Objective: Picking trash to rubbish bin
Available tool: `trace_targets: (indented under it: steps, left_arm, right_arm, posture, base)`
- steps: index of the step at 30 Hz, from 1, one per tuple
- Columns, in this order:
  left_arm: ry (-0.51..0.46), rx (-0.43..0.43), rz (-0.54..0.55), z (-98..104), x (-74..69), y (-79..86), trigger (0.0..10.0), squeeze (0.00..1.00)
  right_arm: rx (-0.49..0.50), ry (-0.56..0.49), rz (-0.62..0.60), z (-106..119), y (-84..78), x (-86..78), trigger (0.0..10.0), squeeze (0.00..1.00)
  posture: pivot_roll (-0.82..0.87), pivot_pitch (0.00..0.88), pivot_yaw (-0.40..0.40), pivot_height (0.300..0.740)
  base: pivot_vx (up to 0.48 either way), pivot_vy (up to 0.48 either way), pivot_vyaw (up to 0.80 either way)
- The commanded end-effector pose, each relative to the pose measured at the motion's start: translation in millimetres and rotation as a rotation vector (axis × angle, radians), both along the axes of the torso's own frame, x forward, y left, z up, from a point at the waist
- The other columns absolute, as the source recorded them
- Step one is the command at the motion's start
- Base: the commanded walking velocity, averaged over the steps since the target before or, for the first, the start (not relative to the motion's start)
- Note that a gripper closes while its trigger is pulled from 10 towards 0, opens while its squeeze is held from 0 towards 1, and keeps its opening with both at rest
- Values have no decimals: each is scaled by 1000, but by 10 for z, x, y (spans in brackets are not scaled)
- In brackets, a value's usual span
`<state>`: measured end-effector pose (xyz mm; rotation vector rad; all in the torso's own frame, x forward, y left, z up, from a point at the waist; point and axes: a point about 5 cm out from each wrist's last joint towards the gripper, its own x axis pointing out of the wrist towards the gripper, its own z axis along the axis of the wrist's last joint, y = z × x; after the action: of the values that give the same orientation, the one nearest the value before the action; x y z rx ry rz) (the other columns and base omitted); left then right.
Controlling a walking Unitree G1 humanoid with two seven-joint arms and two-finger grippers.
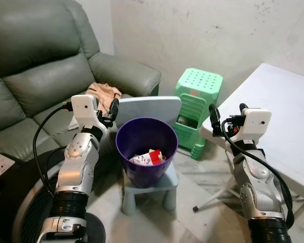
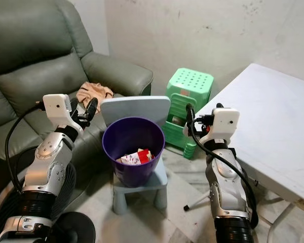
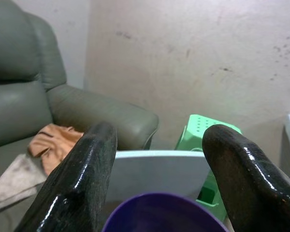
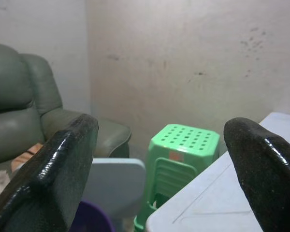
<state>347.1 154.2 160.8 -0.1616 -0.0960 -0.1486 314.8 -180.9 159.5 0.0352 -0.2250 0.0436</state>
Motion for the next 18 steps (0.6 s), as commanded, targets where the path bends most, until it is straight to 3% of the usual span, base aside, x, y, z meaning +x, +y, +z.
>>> trace_targets:
  steps: [1, 11, 18]
  left_arm:
    - [-2, 7, -15, 27, 3, -23, 10000, 0]
    - [2, 13, -23, 22, -1, -29, 10000, 0]
    - [7, 13, -23, 21, -4, -24, 10000, 0]
  right_arm:
    - [8, -27, -3, 65, -11, -5, 10000, 0]
    - [28, 1, -22, 38, -39, 16, 10000, 0]
    - [24, 11, -24, 30, -46, 23, 10000, 0]
  posture:
    - [50, 4, -19, 740]
    - [51, 8, -18, 740]
    - [53, 11, -17, 740]
  base:
    - [307, 0, 0]
    - [310, 0, 0]
    - [308, 0, -737]
